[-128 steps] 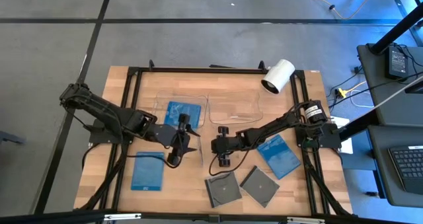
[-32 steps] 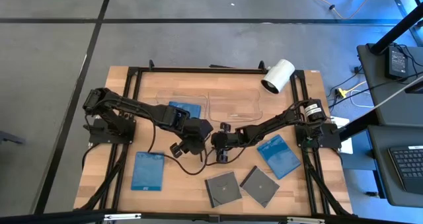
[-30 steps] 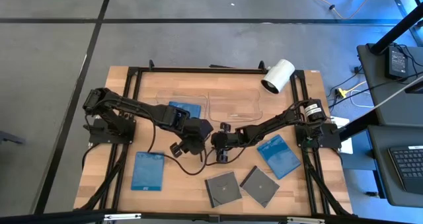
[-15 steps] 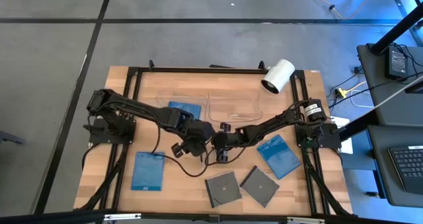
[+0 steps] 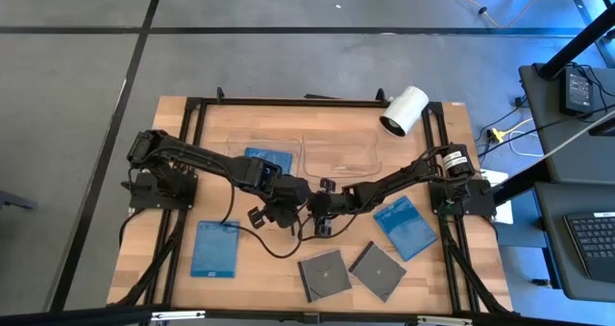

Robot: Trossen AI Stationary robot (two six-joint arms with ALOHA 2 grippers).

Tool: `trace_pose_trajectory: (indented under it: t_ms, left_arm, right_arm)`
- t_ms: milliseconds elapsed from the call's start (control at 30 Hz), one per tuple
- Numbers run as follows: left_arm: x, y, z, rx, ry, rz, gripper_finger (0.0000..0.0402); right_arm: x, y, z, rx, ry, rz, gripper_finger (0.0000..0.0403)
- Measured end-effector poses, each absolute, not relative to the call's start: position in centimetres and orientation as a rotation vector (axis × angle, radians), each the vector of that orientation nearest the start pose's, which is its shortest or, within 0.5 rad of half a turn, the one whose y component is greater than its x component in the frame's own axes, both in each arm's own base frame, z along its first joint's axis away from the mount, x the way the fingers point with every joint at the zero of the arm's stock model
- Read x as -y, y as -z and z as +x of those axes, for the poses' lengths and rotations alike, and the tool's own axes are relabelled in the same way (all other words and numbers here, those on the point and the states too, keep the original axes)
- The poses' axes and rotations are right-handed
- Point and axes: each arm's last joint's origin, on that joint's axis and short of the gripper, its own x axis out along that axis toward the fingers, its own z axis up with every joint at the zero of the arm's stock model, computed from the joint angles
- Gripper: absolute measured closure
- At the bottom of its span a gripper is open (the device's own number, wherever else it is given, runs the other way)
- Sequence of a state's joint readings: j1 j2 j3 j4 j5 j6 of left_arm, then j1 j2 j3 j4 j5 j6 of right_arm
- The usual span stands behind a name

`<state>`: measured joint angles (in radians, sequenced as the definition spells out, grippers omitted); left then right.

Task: Pick & place jewel cases by type
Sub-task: Put the left black CD case into the right transparent bin

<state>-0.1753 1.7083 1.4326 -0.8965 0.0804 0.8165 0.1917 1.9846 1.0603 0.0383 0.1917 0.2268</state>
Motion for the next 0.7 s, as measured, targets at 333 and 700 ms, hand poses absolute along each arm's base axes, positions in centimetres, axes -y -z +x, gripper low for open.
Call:
trace_pose_trajectory:
  t_ms: [333, 700]
  left_arm:
    - [6.25, -26.69, 34.00, -1.019, 0.692, 0.770, 0.0317]
    - [6.30, -26.68, 33.85, -1.037, 0.688, 0.749, 0.0364]
  right_arm:
    - [-6.74, -11.12, 37.65, -0.863, 0.098, 0.044, 0.0233]
    - [-6.74, -11.12, 37.65, -0.863, 0.098, 0.044, 0.0233]
